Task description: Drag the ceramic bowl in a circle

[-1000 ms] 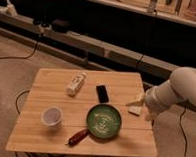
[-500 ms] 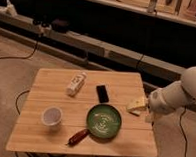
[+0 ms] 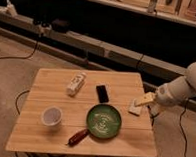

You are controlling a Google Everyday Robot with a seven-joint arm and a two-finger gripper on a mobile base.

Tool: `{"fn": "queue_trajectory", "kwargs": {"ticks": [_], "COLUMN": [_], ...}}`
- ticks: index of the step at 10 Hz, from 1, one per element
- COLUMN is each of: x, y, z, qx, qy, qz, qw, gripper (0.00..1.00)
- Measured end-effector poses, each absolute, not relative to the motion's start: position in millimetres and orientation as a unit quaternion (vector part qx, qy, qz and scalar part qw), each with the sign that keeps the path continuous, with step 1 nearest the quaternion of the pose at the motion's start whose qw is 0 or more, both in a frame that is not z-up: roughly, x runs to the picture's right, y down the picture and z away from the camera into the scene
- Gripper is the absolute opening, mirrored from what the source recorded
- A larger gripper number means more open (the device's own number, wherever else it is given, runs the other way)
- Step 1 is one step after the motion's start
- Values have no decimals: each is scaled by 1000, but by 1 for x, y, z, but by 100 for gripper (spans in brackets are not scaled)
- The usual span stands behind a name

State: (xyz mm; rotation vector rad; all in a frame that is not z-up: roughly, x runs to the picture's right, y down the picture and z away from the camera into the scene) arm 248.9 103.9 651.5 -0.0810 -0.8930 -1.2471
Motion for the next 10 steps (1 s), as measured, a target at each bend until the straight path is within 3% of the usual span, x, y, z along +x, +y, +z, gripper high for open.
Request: {"fn": "queue_trajectory", "kwargs": {"ticks": [8, 10], "x": [254, 258], "y": [96, 85], "z": [662, 679], "qx": [-13, -7], "qy": [-415, -384], "qz": [-573, -583], "qw": [707, 716], "gripper": [65, 65]}}
